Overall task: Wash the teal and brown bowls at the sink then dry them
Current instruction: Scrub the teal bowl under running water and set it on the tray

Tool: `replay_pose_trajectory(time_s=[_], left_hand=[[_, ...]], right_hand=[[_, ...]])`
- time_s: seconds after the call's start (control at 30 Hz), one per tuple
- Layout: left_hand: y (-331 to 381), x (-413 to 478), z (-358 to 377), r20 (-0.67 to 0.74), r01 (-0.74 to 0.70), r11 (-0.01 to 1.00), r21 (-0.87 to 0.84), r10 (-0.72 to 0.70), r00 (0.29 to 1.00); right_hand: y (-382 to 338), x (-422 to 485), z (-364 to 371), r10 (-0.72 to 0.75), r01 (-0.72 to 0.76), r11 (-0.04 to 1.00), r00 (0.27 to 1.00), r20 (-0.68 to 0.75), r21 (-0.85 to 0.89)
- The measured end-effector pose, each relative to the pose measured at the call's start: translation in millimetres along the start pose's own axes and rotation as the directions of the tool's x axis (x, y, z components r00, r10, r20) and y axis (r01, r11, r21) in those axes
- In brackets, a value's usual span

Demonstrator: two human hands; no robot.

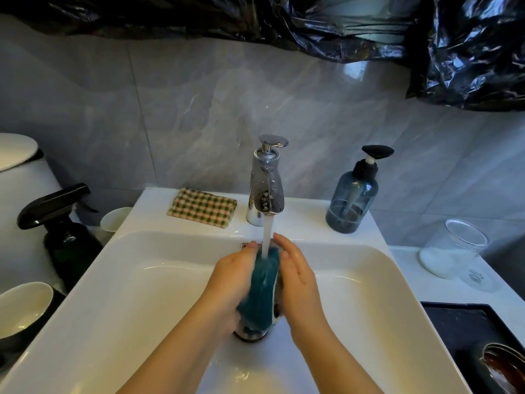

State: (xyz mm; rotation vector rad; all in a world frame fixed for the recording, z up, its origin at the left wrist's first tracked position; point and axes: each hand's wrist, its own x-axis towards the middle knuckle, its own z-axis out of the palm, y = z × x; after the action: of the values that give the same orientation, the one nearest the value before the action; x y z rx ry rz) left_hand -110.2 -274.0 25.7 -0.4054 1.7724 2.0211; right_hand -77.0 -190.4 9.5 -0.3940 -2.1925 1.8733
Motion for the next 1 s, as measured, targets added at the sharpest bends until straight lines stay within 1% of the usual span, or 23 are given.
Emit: replay_pose_trajectory(time_s=[0.03,0.1,0.17,0.23,0.27,0.3,0.37,0.4,0.47,0.57,0.6,0.67,0.7,0.77,0.8,0.9,0.93,1.0], left_hand=[[1.4,-0.5,-1.1,0.024,0.024,1.0,-0.007,-0.024,0.999],[2.6,-0.1,-6.7,0.082,0.058,0.996,-0.061,-0.052,0.995],[2.4,2.9,-14.6,0.156,0.123,0.978,-0.167,-0.097,0.983],[1.4,5.5,-18.9,0.22,0.199,0.938,-0.285,-0.138,0.966],[-0.2,6.9,-19.1,0.233,0.226,0.916,-0.333,-0.152,0.96],[-2.7,8.1,-18.9,0.238,0.251,0.895,-0.369,-0.17,0.956],[-4.8,5.6,-17.8,0.241,0.301,0.86,-0.413,-0.216,0.946],[-5.8,5.3,-17.6,0.227,0.315,0.852,-0.418,-0.237,0.945],[-6.8,6.3,-18.9,0.198,0.31,0.859,-0.407,-0.248,0.948],[-4.2,10.6,-24.9,0.205,0.291,0.896,-0.335,-0.232,0.951],[-1.5,9.2,-26.0,0.23,0.292,0.91,-0.294,-0.229,0.946],[1.0,6.3,-25.5,0.254,0.273,0.941,-0.199,-0.219,0.942],[-0.6,5.7,-22.9,0.24,0.231,0.964,-0.132,-0.195,0.951],[-4.6,4.5,-16.9,0.165,0.136,0.99,-0.032,-0.129,0.978],[-6.3,2.4,-13.9,0.162,0.139,0.99,-0.01,-0.135,0.977],[-7.6,-5.6,-10.0,0.236,0.26,0.965,-0.043,-0.243,0.941],[-7.7,-5.7,-10.6,0.257,0.261,0.964,-0.045,-0.241,0.936],[-8.2,-4.0,-13.4,0.253,0.271,0.961,-0.053,-0.25,0.935]], right_hand=[[-1.0,2.4,-2.9,0.11,-0.109,0.99,0.994,-0.008,0.092],[-2.9,3.8,-9.3,0.292,-0.291,0.928,0.956,0.03,0.234],[-1.9,4.4,-13.3,0.384,-0.386,0.874,0.921,0.066,0.296],[0.2,3.7,-16.1,0.449,-0.452,0.815,0.888,0.098,0.363],[0.4,2.7,-17.4,0.486,-0.501,0.762,0.861,0.149,0.411],[-0.7,1.5,-18.7,0.52,-0.56,0.685,0.824,0.224,0.466],[-2.9,0.1,-20.1,0.555,-0.663,0.525,0.742,0.375,0.534],[-2.7,0.6,-20.5,0.567,-0.697,0.464,0.708,0.422,0.546],[-2.9,3.0,-20.1,0.582,-0.734,0.385,0.663,0.47,0.559],[-3.7,5.5,-19.9,0.571,-0.75,0.295,0.635,0.52,0.592],[-2.8,6.8,-20.4,0.575,-0.747,0.298,0.638,0.512,0.594],[0.7,9.4,-22.1,0.59,-0.716,0.365,0.672,0.447,0.595],[2.7,10.5,-23.0,0.597,-0.695,0.406,0.693,0.404,0.593],[1.6,9.0,-22.7,0.571,-0.638,0.481,0.749,0.337,0.602],[-0.8,6.7,-20.9,0.544,-0.61,0.52,0.776,0.318,0.598],[-2.8,2.3,-13.8,0.464,-0.555,0.632,0.83,0.309,0.541],[-2.8,0.7,-13.1,0.422,-0.527,0.666,0.85,0.316,0.528],[-3.9,-2.7,-13.0,0.318,-0.457,0.743,0.884,0.343,0.489]])
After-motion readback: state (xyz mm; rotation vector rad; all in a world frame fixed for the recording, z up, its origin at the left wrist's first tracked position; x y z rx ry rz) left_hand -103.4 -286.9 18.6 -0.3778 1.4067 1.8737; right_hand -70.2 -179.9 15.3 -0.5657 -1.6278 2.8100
